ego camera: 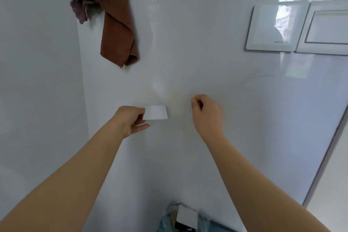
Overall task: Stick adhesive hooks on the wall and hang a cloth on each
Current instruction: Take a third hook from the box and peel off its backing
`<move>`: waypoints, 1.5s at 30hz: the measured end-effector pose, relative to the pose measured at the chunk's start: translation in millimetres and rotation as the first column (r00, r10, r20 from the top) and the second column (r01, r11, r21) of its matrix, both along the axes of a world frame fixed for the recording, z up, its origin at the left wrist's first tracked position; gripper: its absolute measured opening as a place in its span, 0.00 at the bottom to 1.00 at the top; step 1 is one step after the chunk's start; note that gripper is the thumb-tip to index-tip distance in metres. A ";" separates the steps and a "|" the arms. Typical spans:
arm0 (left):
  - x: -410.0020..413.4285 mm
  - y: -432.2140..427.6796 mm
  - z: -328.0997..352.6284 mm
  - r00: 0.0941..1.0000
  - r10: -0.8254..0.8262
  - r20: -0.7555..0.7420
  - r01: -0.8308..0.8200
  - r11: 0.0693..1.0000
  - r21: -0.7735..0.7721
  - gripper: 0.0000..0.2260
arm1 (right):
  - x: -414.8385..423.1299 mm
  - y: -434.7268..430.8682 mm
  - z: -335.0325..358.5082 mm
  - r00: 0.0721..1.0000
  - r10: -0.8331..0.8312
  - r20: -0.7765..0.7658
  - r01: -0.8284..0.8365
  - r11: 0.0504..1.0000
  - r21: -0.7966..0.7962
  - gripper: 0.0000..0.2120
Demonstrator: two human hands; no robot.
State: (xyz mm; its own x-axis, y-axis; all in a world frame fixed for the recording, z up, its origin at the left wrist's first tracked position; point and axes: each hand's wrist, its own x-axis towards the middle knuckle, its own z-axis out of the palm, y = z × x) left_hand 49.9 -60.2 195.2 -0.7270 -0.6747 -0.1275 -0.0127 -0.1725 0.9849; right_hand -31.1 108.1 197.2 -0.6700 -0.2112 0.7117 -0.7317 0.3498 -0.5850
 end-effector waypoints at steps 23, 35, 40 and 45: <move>-24.0 92.4 -136.6 0.914 -0.221 0.339 0.256 0.965 -0.062 0.11 | 0.0 129.2 -158.0 0.610 -0.274 0.744 -0.034 0.929 0.369 0.05; -15.1 100.8 -176.9 0.864 -0.256 0.433 0.291 0.957 -0.015 0.10 | -4.2 132.2 -227.6 0.417 -0.424 0.804 -0.114 0.853 0.509 0.13; -19.7 100.3 -181.9 0.864 -0.254 0.434 0.298 0.954 -0.034 0.09 | -8.7 132.9 -236.7 0.502 -0.537 0.678 -0.051 0.765 0.643 0.18; -23.4 103.0 -184.4 0.859 -0.268 0.437 0.310 0.950 -0.027 0.10 | -4.4 125.9 -234.8 0.571 -0.496 0.654 -0.095 0.752 0.652 0.09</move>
